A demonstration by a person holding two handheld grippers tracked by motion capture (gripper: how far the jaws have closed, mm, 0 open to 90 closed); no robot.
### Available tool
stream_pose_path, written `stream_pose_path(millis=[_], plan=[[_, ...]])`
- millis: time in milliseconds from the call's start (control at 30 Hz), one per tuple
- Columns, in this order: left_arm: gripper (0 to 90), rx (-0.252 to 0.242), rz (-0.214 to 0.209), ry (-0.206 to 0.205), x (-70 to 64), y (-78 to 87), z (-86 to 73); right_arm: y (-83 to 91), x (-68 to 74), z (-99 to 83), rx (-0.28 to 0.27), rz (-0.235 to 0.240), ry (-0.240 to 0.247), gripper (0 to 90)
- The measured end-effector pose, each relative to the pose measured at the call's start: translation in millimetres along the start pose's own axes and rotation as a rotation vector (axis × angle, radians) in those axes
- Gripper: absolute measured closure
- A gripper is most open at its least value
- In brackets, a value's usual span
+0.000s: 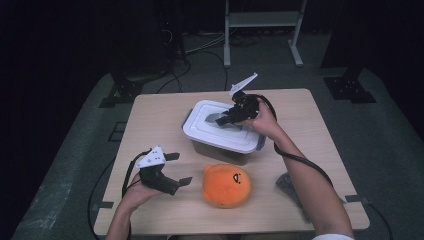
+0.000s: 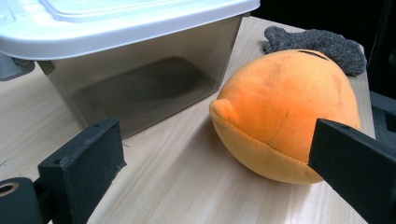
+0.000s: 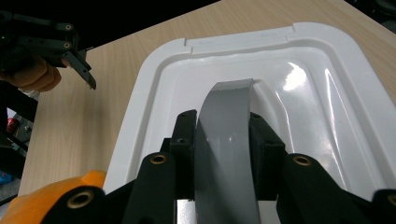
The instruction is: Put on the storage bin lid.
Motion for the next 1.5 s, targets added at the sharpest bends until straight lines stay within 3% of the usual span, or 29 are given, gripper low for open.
stream_pose_path(millis=[767,1133,1500], plan=[[2.8,0.002,-0.007,0.004,0.0,0.9,-1.0,7.6,5.0,7.9,-0.023,-0.015,0.013,67.2],[2.7,0.014,-0.009,0.011,1.0,-1.2,-5.3,36.3,9.8,15.7,-0.063,-0.038,0.014,67.2],[2.7,0.014,-0.008,0.009,0.9,-1.4,-6.1,67.1,16.5,11.7,-0.077,-0.067,0.013,67.2]])
Point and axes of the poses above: each handheld gripper's, and its own axes: y roughly backward along the jaws, z roughly out of its top, x roughly to its left, the point moved 6 cm from there along -y, roughly forward along the jaws, and after that the axes turned 13 degrees about -x, right-handed, at the moved point
